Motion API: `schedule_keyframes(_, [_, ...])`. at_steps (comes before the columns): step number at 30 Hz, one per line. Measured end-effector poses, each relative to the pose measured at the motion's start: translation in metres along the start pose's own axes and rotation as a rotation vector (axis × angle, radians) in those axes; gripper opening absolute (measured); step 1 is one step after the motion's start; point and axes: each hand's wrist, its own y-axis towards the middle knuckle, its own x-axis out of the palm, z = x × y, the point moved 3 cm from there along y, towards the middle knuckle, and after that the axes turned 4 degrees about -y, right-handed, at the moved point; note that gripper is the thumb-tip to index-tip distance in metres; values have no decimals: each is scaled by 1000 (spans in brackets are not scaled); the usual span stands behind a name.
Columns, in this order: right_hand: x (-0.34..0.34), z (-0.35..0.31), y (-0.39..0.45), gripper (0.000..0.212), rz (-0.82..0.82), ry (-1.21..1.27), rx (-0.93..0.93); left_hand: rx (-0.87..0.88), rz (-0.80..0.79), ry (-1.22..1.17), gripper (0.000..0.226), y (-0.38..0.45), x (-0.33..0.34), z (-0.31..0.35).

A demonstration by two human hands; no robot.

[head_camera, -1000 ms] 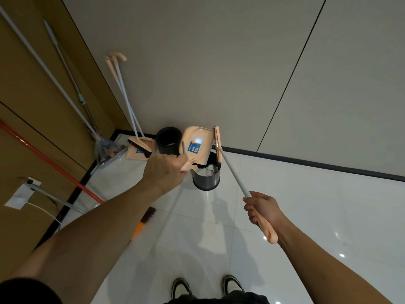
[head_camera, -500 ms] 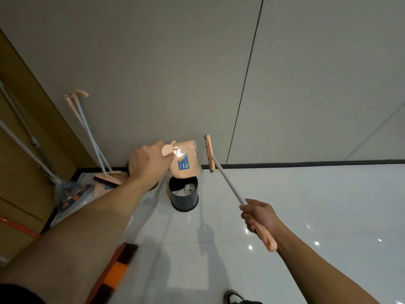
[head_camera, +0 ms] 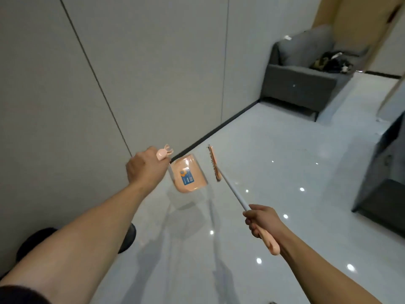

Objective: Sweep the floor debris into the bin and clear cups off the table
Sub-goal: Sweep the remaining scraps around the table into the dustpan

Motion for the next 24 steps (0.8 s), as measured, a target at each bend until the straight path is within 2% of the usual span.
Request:
schedule_keyframes(5, [-130, 39, -38, 37, 154, 196, -1, 238, -83, -68, 37, -39, 38, 161])
schedule_keyframes(11, [-283, 100, -98, 41, 344, 379, 57, 401, -209, -155, 31, -135, 95, 344])
schedule_keyframes(14, [-347, 132, -131, 35, 429, 450, 88, 489, -273, -169, 31, -186, 120, 420])
schedule_keyframes(17, [-396, 162, -162, 17, 503, 490, 114, 564, -358, -201, 31, -238, 142, 475])
schedule_keyframes(19, [-421, 180, -179, 12, 557, 538, 138, 606, -402, -216, 31, -267, 153, 503])
schedule_keyframes(24, [-462, 220, -207, 26, 695, 711, 171, 668, -514, -265, 33, -316, 182, 562])
